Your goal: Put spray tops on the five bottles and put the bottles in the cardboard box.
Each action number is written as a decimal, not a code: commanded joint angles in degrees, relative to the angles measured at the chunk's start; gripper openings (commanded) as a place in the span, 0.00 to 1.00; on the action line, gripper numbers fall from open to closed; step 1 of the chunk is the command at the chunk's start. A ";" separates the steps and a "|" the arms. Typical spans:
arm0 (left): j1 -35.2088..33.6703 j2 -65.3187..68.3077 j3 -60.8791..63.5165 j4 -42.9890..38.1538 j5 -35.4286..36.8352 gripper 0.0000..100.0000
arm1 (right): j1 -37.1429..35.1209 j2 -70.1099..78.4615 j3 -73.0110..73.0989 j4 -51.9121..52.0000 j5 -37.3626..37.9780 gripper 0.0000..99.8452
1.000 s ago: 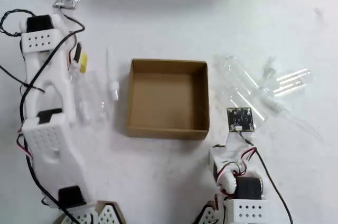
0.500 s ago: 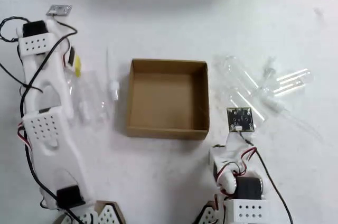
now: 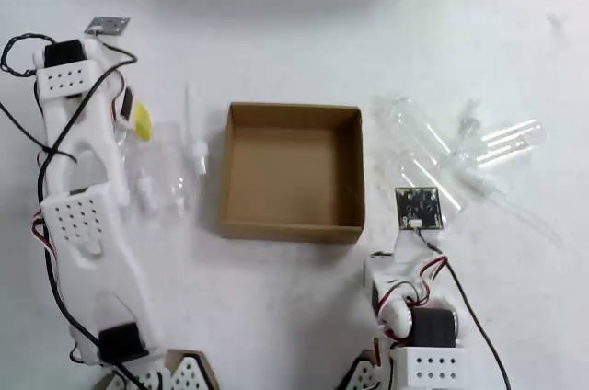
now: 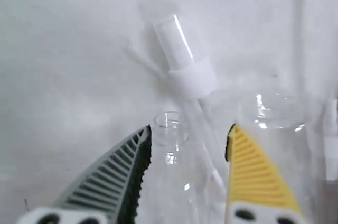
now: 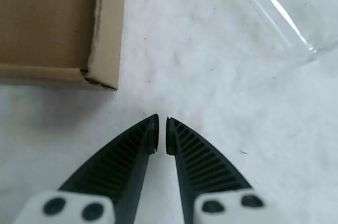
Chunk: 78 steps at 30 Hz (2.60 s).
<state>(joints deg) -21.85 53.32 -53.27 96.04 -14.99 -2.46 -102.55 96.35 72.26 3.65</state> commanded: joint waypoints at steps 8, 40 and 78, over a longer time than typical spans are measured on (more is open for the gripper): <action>-1.01 -0.04 -5.36 5.45 -6.24 0.15 | -0.40 -0.57 0.53 0.31 0.35 0.02; -0.84 1.36 -17.41 6.42 -6.86 0.03 | -0.40 -0.57 0.53 0.31 0.35 0.02; 37.85 -104.40 84.75 -61.63 16.18 0.02 | -0.40 -0.57 0.53 0.31 0.35 0.02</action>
<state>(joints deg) 15.16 -45.67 13.19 55.69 0.13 -2.46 -102.55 96.35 72.26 3.65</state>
